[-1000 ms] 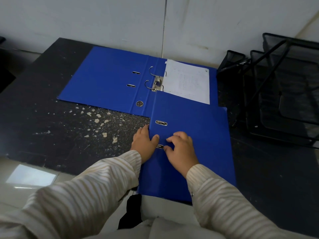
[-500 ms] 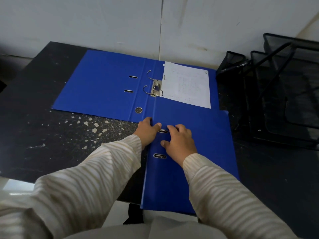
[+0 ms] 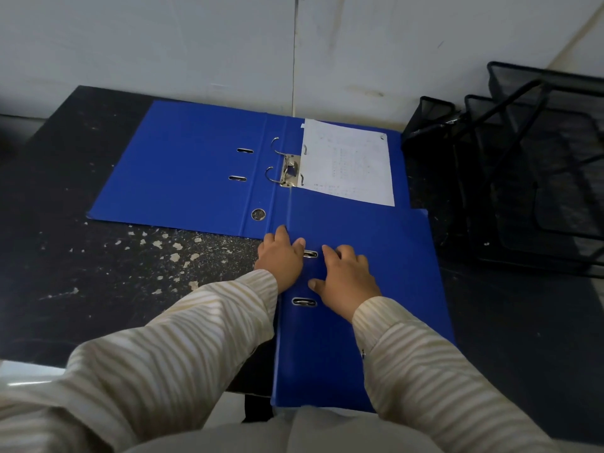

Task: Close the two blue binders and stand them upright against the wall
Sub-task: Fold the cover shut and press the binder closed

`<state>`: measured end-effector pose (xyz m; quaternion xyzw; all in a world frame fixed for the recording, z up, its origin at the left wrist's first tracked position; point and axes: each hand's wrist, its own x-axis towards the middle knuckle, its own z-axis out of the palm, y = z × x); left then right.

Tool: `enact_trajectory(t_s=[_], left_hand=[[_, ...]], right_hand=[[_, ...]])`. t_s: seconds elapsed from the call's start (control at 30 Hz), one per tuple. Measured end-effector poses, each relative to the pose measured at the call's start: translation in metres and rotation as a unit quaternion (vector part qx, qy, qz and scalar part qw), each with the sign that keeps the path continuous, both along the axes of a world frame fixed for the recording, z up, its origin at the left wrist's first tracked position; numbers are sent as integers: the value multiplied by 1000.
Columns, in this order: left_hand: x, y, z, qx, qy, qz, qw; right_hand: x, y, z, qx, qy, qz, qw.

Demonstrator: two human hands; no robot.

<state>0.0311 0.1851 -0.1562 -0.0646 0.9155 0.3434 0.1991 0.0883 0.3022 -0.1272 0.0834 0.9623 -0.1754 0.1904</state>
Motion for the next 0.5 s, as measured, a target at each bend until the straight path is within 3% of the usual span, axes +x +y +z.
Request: enact_trajectory(t_s=[0.27,0.5], left_hand=[[10,-10,-6,50,20,16,998],[32,-18,-5,98,35,41,994]], right_hand=[[12,2,-2,20,-37,-44,998],[35,-6,-4,58,3,-77,995]])
